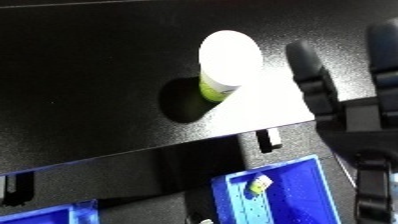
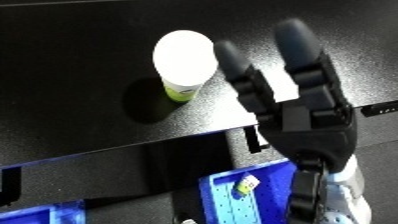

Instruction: Pick up the object and place it into the box

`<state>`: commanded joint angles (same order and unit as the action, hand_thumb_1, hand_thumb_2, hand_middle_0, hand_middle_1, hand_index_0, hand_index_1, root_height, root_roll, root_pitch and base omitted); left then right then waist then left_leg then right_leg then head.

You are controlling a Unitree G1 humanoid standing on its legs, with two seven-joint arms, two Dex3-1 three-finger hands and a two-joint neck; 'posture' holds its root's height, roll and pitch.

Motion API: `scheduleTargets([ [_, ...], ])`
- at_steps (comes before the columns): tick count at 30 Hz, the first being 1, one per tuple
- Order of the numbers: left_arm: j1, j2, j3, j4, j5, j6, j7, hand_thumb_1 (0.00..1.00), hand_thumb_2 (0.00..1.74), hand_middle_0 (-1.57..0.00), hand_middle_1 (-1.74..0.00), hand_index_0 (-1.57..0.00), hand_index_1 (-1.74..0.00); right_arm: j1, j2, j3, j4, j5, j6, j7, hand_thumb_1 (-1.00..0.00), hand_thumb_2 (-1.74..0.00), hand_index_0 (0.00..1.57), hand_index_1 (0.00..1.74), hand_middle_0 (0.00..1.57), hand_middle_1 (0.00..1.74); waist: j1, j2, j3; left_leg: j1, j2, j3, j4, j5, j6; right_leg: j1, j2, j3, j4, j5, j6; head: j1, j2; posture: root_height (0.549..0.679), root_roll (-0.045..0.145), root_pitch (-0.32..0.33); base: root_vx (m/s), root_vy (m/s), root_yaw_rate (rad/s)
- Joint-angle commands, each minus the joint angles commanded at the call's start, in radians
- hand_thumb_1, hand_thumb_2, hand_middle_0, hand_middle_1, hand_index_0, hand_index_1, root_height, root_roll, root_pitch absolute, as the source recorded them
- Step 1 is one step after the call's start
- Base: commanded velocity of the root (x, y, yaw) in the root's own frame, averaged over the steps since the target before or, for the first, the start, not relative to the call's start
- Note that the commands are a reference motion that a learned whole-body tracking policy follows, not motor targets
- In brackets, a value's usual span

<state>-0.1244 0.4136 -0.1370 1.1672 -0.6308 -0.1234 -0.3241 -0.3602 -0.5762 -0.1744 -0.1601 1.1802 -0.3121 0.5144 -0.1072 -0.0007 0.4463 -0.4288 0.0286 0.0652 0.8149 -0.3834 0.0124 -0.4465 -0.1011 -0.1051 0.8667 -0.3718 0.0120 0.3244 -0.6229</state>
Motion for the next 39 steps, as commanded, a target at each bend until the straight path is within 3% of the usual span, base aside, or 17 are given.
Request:
scheduleTargets([
  [1,0.0,0.0,0.0,0.0,0.0,0.0,0.0,0.0,0.0,0.0,0.0,0.0,0.0,0.0,0.0,0.0,0.0,0.0,0.0,0.0,0.0,0.0,0.0,0.0,0.0,0.0,0.0,0.0,0.0,0.0,0.0,0.0,0.0,0.0,0.0,0.0,0.0,0.0,0.0,0.0,0.0,0.0,0.0,0.626,0.046,-0.016,0.031,0.033,-0.024],
  [2,0.0,-0.005,-0.008,-0.005,-0.006,0.005,0.009,0.0,0.0,0.0,0.0,0.0,0.0,-0.014,-0.022,-0.005,0.027,-0.084,-0.028,-0.09,0.0,0.0,0.0,0.0,0.0,0.0,-0.001,0.002,0.002,0.005,0.0,0.002,-0.007,0.004,-0.0014,0.003,0.0015,0.001,-0.006,0.003,-0.0005,0.005,0.005,0.627,0.047,-0.018,0.025,0.019,-0.004],
  [4,0.001,-0.008,-0.014,-0.013,-0.01,0.009,0.017,0.0,0.0,0.0,0.0,0.0,0.0,-0.026,-0.041,0.001,0.049,-0.158,-0.021,-0.173,0.0,0.0,0.0,0.0,0.0,0.0,0.0,0.003,0.005,0.01,-0.002,0.001,-0.012,0.008,-0.0014,0.006,0.0036,0.002,-0.011,0.005,-0.0019,0.01,0.011,0.628,0.048,-0.02,0.018,0.014,-0.005],
  [5,0.001,-0.008,-0.014,-0.013,-0.01,0.009,0.017,0.0,0.0,0.0,0.0,0.0,0.0,-0.026,-0.041,0.001,0.049,-0.158,-0.021,-0.173,0.0,0.0,0.0,0.0,0.0,0.0,0.0,0.003,0.005,0.01,-0.002,0.001,-0.012,0.008,-0.0014,0.006,0.0036,0.002,-0.011,0.005,-0.0019,0.01,0.011,0.628,0.048,-0.02,0.015,0.011,0.0],
  [6,0.002,-0.009,-0.019,-0.024,-0.014,0.014,0.024,0.0,0.0,0.0,0.0,0.0,0.0,-0.041,-0.066,0.022,0.072,-0.237,0.011,-0.256,0.0,0.0,0.0,0.0,0.0,0.0,0.002,0.003,0.011,0.013,-0.004,0.0,-0.017,0.012,-0.0002,0.008,0.0061,0.004,-0.016,0.007,-0.0043,0.016,0.015,0.628,0.049,-0.021,0.005,0.008,-0.015],
  [7,0.002,-0.009,-0.019,-0.024,-0.014,0.014,0.024,0.0,0.0,0.0,0.0,0.0,0.0,-0.041,-0.066,0.022,0.072,-0.237,0.011,-0.256,0.0,0.0,0.0,0.0,0.0,0.0,0.002,0.003,0.011,0.013,-0.004,0.0,-0.017,0.012,-0.0002,0.008,0.0061,0.004,-0.016,0.007,-0.0043,0.016,0.015,0.628,0.049,-0.021,0.005,0.008,-0.015],
  [8,0.003,-0.011,-0.024,-0.031,-0.018,0.015,0.03,0.0,0.0,0.0,0.0,0.0,0.0,-0.062,-0.092,0.049,0.095,-0.315,0.053,-0.339,0.0,0.0,0.0,0.0,0.0,0.0,0.006,0.003,0.016,0.015,-0.005,-0.002,-0.02,0.015,0.0014,0.01,0.0081,0.005,-0.019,0.007,-0.0072,0.023,0.015,0.628,0.05,-0.023,0.009,0.003,-0.006],
  [9,0.004,-0.012,-0.026,-0.033,-0.018,0.015,0.032,0.0,0.0,0.0,0.0,0.0,0.0,-0.073,-0.104,0.062,0.106,-0.348,0.075,-0.377,0.0,0.0,0.0,0.0,0.0,0.0,0.008,0.002,0.018,0.017,-0.006,-0.004,-0.022,0.017,0.0021,0.011,0.0092,0.005,-0.019,0.007,-0.0089,0.025,0.016,0.628,0.049,-0.024,0.01,0.003,-0.004],
  [10,0.004,-0.012,-0.026,-0.033,-0.018,0.015,0.032,0.0,0.0,0.0,0.0,0.0,0.0,-0.073,-0.104,0.062,0.106,-0.348,0.075,-0.377,0.0,0.0,0.0,0.0,0.0,0.0,0.008,0.002,0.018,0.017,-0.006,-0.004,-0.022,0.017,0.0021,0.011,0.0092,0.005,-0.019,0.007,-0.0089,0.025,0.016,0.628,0.049,-0.024,0.01,0.003,-0.004],
  [11,0.004,-0.016,-0.031,-0.036,-0.019,0.013,0.037,0.0,0.0,0.0,0.0,0.0,0.0,-0.096,-0.125,0.09,0.126,-0.417,0.123,-0.456,0.0,0.0,0.0,0.0,0.0,0.0,0.012,0.003,0.02,0.02,-0.008,-0.007,-0.025,0.019,0.0036,0.013,0.0103,0.006,-0.019,0.005,-0.0119,0.033,0.017,0.628,0.049,-0.026,0.014,-0.001,0.021],
  [15,0.004,-0.023,-0.039,-0.04,-0.012,0.012,0.045,0.0,0.0,0.0,0.0,0.0,0.0,-0.138,-0.154,0.15,0.164,-0.511,0.213,-0.573,0.0,0.0,0.0,0.0,0.0,0.0,0.022,0.004,0.024,0.025,-0.013,-0.012,-0.031,0.02,0.0065,0.018,0.0109,0.007,-0.018,0.0,-0.0184,0.057,0.02,0.628,0.05,-0.029,0.011,-0.001,0.039],
  [19,0.002,-0.021,-0.044,-0.041,-0.004,0.015,0.046,0.0,0.0,0.0,0.0,0.0,0.0,-0.185,-0.177,0.205,0.217,-0.536,0.294,-0.613,0.0,0.0,0.0,0.0,0.0,0.0,0.035,0.008,0.025,0.027,-0.019,-0.017,-0.034,0.02,0.0092,0.021,0.009,0.007,-0.016,-0.006,-0.0238,0.085,0.024,0.627,0.05,-0.031,0.009,-0.003,0.054],
  [25,-0.012,-0.018,-0.055,-0.042,0.008,0.024,0.048,0.0,0.0,0.0,0.0,0.0,0.0,-0.266,-0.194,0.287,0.302,-0.524,0.397,-0.622,0.0,0.0,0.0,0.0,0.0,0.0,0.055,0.013,0.027,0.026,-0.025,-0.025,-0.032,0.019,0.0121,0.02,0.0048,0.003,-0.009,-0.013,-0.0299,0.131,0.026,0.626,0.05,-0.032,0.002,-0.008,0.062],
  [39,-0.031,-0.026,-0.076,-0.054,0.02,0.048,0.055,0.0,0.0,0.0,0.0,0.0,0.0,-0.419,-0.151,0.424,0.369,-0.496,0.515,-0.574,0.0,0.0,0.0,0.0,0.0,0.0,0.08,0.026,0.027,0.027,-0.032,-0.03,-0.04,0.025,0.0108,0.016,0.001,0.004,-0.005,-0.018,-0.038,0.217,0.034,0.625,0.054,-0.033,0.008,0.002,0.039],
])
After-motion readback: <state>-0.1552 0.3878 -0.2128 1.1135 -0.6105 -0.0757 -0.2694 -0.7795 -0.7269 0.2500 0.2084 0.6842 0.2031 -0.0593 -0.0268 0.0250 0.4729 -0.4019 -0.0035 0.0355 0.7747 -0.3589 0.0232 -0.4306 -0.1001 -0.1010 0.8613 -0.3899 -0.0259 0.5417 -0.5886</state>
